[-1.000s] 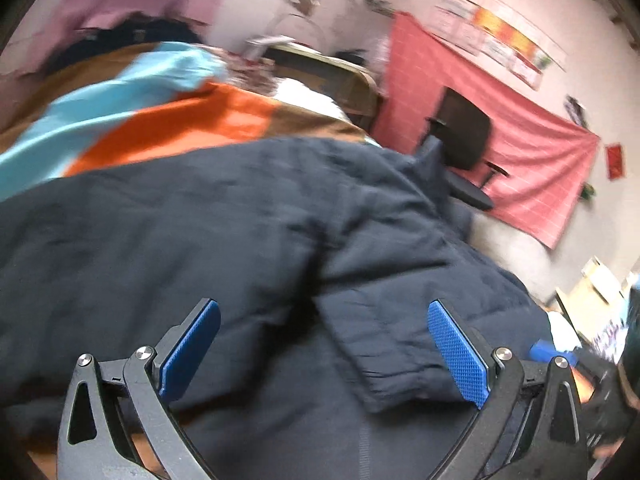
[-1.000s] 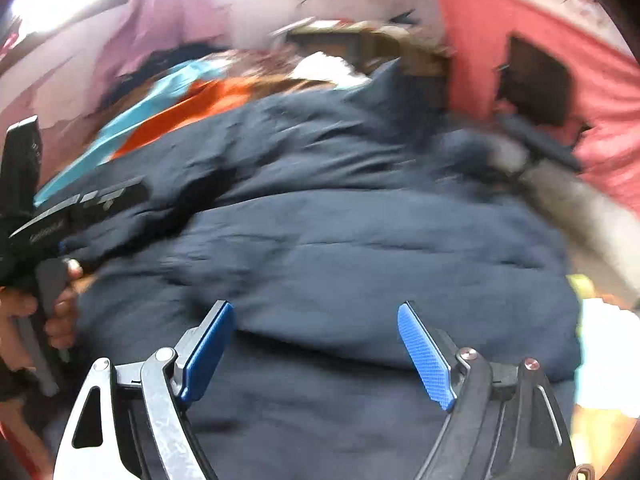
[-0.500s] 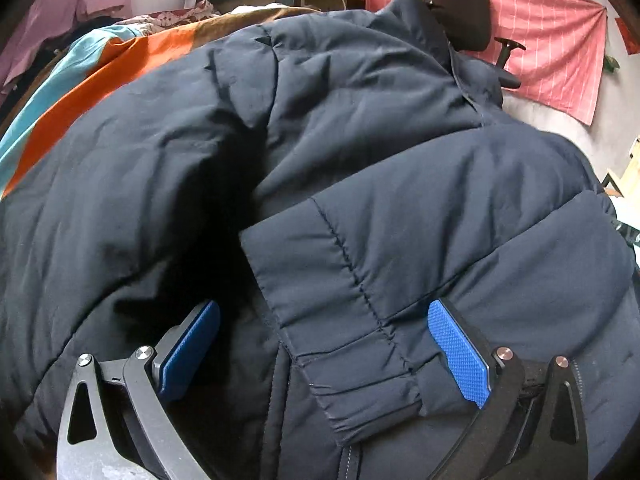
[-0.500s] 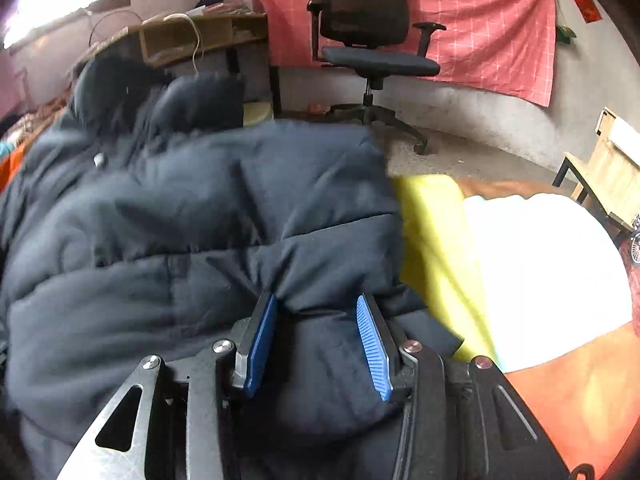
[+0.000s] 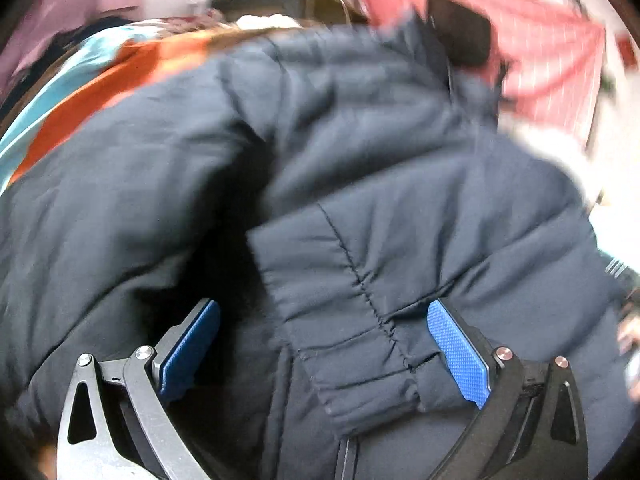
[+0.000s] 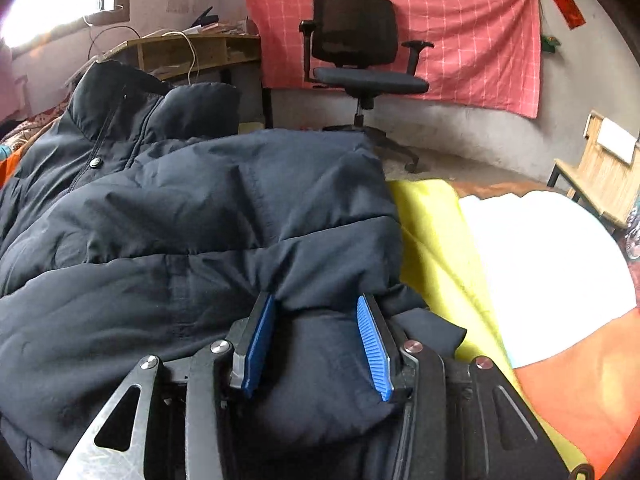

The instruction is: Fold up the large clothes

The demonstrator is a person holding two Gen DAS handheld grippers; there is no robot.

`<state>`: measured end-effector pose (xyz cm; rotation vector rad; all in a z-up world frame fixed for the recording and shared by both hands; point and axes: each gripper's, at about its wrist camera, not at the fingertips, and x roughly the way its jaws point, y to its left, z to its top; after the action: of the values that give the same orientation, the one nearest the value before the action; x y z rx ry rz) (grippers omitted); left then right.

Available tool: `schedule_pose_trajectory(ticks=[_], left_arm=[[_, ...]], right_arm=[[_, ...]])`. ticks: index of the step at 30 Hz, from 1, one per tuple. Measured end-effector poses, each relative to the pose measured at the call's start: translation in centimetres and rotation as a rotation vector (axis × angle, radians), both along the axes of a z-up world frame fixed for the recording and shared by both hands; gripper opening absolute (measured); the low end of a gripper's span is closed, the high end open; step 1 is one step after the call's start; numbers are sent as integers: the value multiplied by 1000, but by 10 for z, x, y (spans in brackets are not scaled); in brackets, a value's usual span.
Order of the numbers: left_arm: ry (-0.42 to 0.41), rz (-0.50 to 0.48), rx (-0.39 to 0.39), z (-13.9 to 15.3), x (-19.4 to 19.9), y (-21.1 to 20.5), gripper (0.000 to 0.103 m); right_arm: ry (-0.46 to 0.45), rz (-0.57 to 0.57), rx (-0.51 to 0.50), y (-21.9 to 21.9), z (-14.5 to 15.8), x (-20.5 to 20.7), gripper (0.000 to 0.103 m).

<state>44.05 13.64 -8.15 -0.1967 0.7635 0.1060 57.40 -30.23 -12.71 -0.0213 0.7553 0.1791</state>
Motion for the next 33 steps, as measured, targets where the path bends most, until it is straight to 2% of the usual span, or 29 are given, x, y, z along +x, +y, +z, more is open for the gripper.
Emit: schedule_pose_trajectory(ticks=[1,4,6,9,10,13,15,19,23,25,27,30,31,33], left_arm=[[-41,23,-50,9,-13,10,102],[-141,110,-180,33,-63,45,102],[-166,181,-194,43,-94,65,102],[-138,319,-175,45,-137,98,102],[-126,364,-182,44,-149,109,102],[-106,549,-234,35,-192,146,102],[-129,704,-273,32,-225,167,102],[-175,879,-344,28,-276,196,102],[-141,896,-420,15,-289,211,102],[-118,882,-452,10,-288,212,102],[-125,860,-463,8,-282,208,102],[-128,803,-508,2,-264,208,102],[-119,787,-544,-4,-256,208,102],[-108,805,-588,-12,-247,211,102]], right_arm=[[-6,-7,-20,1,3,-2,44],[-48,-17,-91,15,28,-18,62],[-108,26,-59,30,47,-37,74],[-155,153,-61,76,67,-63,75],[-155,235,-50,99,73,-74,76],[-140,384,-10,152,79,-94,76],[-133,442,-6,181,79,-103,76],[-120,509,-70,241,62,-105,76],[-100,503,-173,284,38,-95,76],[-118,502,-214,292,29,-96,82],[-126,507,-228,295,20,-96,91],[-130,515,-218,291,10,-96,93],[-131,517,-211,290,9,-95,94],[-127,521,-203,288,6,-94,95]])
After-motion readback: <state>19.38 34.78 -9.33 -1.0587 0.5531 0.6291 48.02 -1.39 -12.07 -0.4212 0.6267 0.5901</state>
